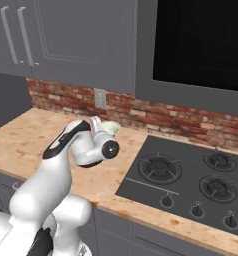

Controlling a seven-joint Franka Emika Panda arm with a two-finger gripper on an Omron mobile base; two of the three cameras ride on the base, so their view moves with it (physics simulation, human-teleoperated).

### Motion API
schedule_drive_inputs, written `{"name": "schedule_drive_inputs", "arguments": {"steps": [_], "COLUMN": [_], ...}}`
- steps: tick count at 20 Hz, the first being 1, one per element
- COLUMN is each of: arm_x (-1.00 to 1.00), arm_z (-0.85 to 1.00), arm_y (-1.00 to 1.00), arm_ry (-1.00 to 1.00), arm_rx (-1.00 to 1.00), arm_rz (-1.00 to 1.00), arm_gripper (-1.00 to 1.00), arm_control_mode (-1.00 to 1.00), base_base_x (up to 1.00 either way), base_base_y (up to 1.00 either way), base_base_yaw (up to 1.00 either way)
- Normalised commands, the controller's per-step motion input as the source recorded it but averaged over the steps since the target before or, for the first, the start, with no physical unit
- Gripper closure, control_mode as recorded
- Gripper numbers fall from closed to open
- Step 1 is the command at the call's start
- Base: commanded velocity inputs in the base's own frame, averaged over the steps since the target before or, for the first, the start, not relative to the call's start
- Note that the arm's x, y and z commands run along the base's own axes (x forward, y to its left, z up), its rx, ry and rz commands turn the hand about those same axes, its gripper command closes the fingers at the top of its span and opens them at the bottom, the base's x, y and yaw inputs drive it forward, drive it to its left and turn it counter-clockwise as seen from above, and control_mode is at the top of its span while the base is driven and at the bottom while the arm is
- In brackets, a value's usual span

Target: Pick up the bowls on the counter and stack them on top of one another in the open cabinet. Place the smaller bowl on top of the larger bowl.

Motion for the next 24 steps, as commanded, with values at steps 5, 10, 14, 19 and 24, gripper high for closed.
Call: {"name": "schedule_drive_inputs", "arguments": {"steps": [5,10,14,19,24], "arm_x": [0.35,0.34,0.34,0.28,0.24], "arm_z": [-0.2,-0.19,-0.13,-0.11,-0.14], "arm_y": [-0.09,-0.06,-0.04,-0.03,-0.01], "arm_ry": [0.01,0.01,0.0,0.0,-0.01], "arm_rx": [0.03,0.02,0.01,0.0,0.0], "arm_rz": [0.0,0.0,0.0,0.0,0.0], "arm_gripper": [-1.0,-1.0,-1.0,-1.0,-1.0], "arm_control_mode": [-1.0,-1.0,-1.0,-1.0,-1.0], "base_base_x": [0.0,0.0,0.0,0.0,0.0], "base_base_y": [0.0,0.0,0.0,0.0,0.0], "base_base_yaw": [0.0,0.0,0.0,0.0,0.0]}}
